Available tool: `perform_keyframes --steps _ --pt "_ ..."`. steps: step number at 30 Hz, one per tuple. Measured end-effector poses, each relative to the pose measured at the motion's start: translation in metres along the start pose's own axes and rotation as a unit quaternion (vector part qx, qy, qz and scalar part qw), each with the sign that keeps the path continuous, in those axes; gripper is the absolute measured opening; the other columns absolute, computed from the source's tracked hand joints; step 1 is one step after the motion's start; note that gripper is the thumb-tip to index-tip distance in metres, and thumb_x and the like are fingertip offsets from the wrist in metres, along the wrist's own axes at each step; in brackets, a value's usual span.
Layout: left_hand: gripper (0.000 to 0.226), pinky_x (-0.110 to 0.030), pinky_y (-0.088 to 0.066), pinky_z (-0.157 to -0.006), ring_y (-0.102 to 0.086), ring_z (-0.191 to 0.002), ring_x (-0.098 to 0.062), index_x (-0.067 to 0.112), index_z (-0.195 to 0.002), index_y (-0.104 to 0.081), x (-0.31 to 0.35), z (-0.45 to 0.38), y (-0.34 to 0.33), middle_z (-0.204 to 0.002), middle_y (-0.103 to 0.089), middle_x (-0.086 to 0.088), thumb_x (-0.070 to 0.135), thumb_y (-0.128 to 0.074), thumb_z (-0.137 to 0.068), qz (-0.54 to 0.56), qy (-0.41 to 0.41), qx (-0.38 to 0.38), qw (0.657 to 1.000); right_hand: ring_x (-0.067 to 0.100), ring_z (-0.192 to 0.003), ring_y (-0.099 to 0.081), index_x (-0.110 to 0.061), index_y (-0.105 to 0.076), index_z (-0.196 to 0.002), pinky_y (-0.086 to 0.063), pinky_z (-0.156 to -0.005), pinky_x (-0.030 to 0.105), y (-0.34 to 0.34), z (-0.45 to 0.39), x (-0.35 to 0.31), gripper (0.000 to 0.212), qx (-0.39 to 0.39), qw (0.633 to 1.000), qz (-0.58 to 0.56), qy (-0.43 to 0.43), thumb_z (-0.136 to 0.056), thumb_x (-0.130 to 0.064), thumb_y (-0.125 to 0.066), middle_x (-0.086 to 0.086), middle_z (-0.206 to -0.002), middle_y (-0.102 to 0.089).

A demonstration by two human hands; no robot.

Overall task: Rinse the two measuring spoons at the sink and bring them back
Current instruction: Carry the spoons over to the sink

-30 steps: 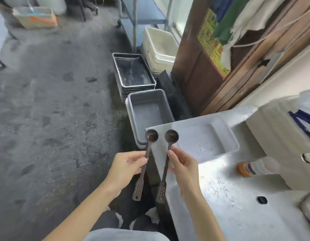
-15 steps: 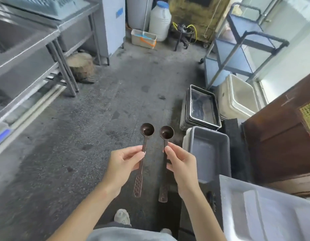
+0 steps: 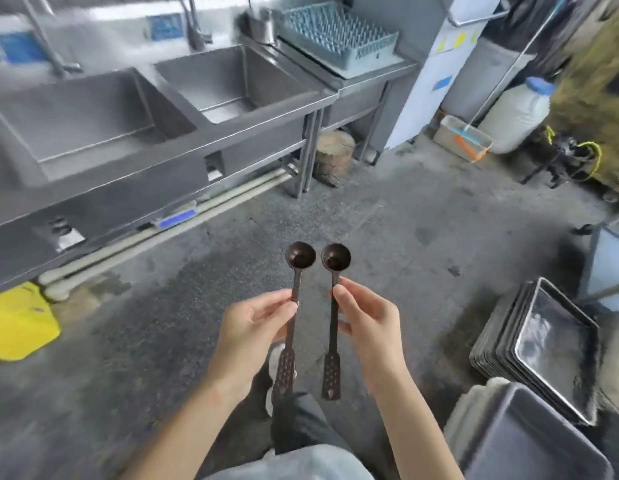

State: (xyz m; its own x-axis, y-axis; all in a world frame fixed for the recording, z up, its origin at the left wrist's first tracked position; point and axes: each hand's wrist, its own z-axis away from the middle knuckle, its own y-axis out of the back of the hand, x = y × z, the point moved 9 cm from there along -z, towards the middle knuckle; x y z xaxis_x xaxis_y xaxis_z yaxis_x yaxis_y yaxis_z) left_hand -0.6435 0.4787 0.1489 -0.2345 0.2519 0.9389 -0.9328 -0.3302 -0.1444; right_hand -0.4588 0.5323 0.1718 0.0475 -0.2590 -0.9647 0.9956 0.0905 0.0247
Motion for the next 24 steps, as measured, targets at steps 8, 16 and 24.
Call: perform_keyframes --steps 8,16,24 --pt "0.021 -0.024 -0.059 -0.083 -0.074 -0.097 -0.008 0.026 -0.104 -0.078 0.039 -0.081 0.110 -0.101 -0.079 0.007 0.015 -0.075 -0.086 0.028 -0.023 0.137 0.990 0.024 -0.098 -0.079 -0.027 -0.081 -0.105 -0.066 -0.080 0.038 -0.142 -0.113 -0.013 0.013 -0.119 0.993 0.017 -0.019 -0.096 -0.025 -0.072 -0.001 -0.097 -0.084" --pt "0.024 -0.034 -0.056 -0.089 -0.073 -0.101 -0.008 0.035 -0.106 -0.076 0.084 -0.180 0.216 -0.106 -0.078 0.009 0.027 -0.077 -0.084 0.026 -0.025 0.225 0.974 0.025 -0.095 -0.080 -0.022 -0.080 -0.109 -0.066 -0.078 0.034 -0.294 -0.215 -0.035 0.015 -0.243 0.969 0.028 -0.036 -0.100 -0.020 -0.068 0.005 -0.100 -0.083" --pt "0.025 -0.037 -0.057 -0.087 -0.074 -0.099 -0.010 0.037 -0.105 -0.076 0.099 -0.227 0.294 -0.103 -0.079 0.008 0.027 -0.078 -0.082 0.058 -0.010 0.319 0.946 0.010 -0.084 -0.079 -0.026 -0.079 -0.099 -0.060 -0.064 0.019 -0.403 -0.276 -0.049 0.011 -0.303 0.950 0.056 -0.054 -0.097 -0.018 -0.072 -0.002 -0.091 -0.083"
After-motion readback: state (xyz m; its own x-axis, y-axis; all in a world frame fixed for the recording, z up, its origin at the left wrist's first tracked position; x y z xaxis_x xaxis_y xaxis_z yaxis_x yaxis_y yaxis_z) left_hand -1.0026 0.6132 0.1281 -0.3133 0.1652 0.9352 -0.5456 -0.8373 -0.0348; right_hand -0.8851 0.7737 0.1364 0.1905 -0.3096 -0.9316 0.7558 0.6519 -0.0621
